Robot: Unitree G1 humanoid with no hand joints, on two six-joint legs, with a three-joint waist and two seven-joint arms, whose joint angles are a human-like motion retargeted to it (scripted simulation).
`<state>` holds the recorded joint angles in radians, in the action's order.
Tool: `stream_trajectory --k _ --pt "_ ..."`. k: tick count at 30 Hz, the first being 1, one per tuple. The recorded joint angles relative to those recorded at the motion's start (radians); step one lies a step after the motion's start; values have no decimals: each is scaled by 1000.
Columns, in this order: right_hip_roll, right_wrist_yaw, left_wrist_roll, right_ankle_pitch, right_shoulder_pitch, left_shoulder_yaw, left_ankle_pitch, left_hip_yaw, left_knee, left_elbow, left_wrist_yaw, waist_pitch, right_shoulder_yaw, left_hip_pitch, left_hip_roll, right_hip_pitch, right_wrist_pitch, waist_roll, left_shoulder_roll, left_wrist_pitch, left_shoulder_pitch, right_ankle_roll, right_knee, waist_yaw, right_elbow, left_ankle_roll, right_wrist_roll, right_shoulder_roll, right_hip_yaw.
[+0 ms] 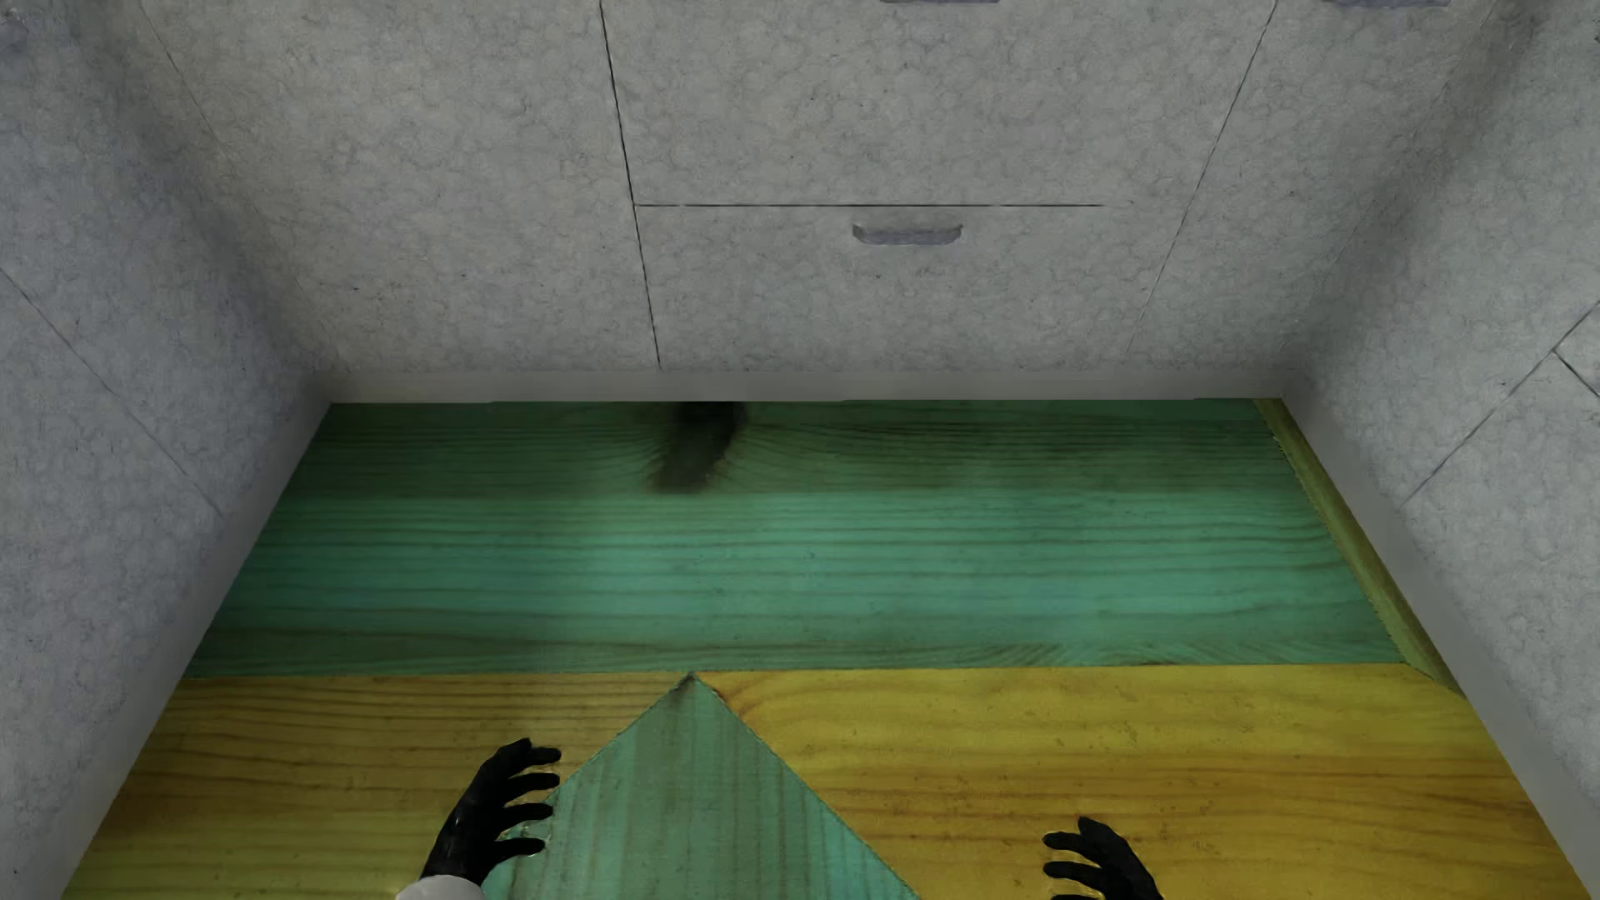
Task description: Face left
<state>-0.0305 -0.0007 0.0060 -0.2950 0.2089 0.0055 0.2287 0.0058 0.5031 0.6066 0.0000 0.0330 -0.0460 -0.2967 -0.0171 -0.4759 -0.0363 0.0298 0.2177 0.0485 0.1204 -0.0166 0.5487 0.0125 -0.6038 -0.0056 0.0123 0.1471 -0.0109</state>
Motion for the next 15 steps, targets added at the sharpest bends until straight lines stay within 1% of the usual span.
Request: stream_trajectory --k 1,2,3,4,5,6,7,8,9,10,11,12,13,14,15 --pt "-6 4 8 -39 37 -19 -20 -23 39 90 -3 -19 -8 -28 2 -44 46 3 -11 21 61 -25 198 -6 11 1 18 17 19" --pt "-27 8 16 -39 55 -27 -13 -53 101 114 -12 -37 -6 -74 2 -47 68 11 -22 17 118 -58 321 -56 1 -5 33 32 48" --pt "-71 8 8 -67 43 -36 6 -72 153 92 -14 -47 -8 -115 -6 11 62 30 -42 -13 165 -94 260 -127 -1 -10 36 48 71" --pt "-115 10 -25 -17 22 -21 38 -77 195 48 0 -48 -9 -147 -12 73 64 50 -65 -40 192 -157 127 -204 -28 -4 36 70 69" --pt "-113 8 -67 35 3 -20 75 -81 215 44 15 -51 -2 -176 7 66 56 46 -63 -60 190 -238 113 -255 -26 -29 37 87 50" --pt "-120 -2 -90 -4 -34 -25 136 -65 230 57 22 -42 -15 -183 26 72 36 37 -60 -85 205 -238 118 -260 12 -17 34 77 29" --pt "-122 -9 -96 -44 -65 -19 187 -53 260 65 21 -39 -13 -201 47 74 35 11 -75 -118 207 -202 127 -254 18 -5 29 73 4" --pt "-123 -14 -84 -87 -81 -22 190 -34 285 82 9 -37 -6 -223 69 55 36 -7 -58 -148 196 -144 168 -230 28 -25 15 42 -6" --pt "-109 -14 -60 -79 -71 -11 140 -33 289 81 -7 -36 -33 -232 81 50 31 -29 -45 -169 187 -83 182 -208 19 -44 -4 47 -3" --pt "-98 -11 -38 -95 -49 -10 79 -43 272 73 -15 -41 -34 -237 74 39 9 -42 -38 -179 181 -41 199 -195 21 -20 -27 40 8" --pt "-79 -3 -27 -146 -37 -18 20 -47 229 83 -15 -45 -26 -237 58 22 -25 -27 -15 -171 181 -11 257 -173 36 -39 -48 11 30" --pt "-54 17 -29 -142 -36 -25 12 -55 199 69 0 -39 -31 -234 34 40 -33 -10 -52 -155 190 11 239 -163 9 -32 -62 16 53" --pt "-56 40 -37 -70 -31 -35 69 -57 199 42 24 -28 -32 -234 24 53 -35 -6 -74 -136 197 -9 206 -184 -20 -44 -69 41 63" --pt "-55 60 -53 -19 -28 -34 167 -45 267 16 34 -20 -20 -255 48 74 -35 -41 -92 -123 184 -108 169 -216 -38 -7 -70 73 34" --pt "-66 65 -68 -25 -50 -71 233 -18 343 29 21 -14 -9 -250 60 73 -44 -69 -70 -116 162 -122 183 -221 -27 5 -60 83 11"
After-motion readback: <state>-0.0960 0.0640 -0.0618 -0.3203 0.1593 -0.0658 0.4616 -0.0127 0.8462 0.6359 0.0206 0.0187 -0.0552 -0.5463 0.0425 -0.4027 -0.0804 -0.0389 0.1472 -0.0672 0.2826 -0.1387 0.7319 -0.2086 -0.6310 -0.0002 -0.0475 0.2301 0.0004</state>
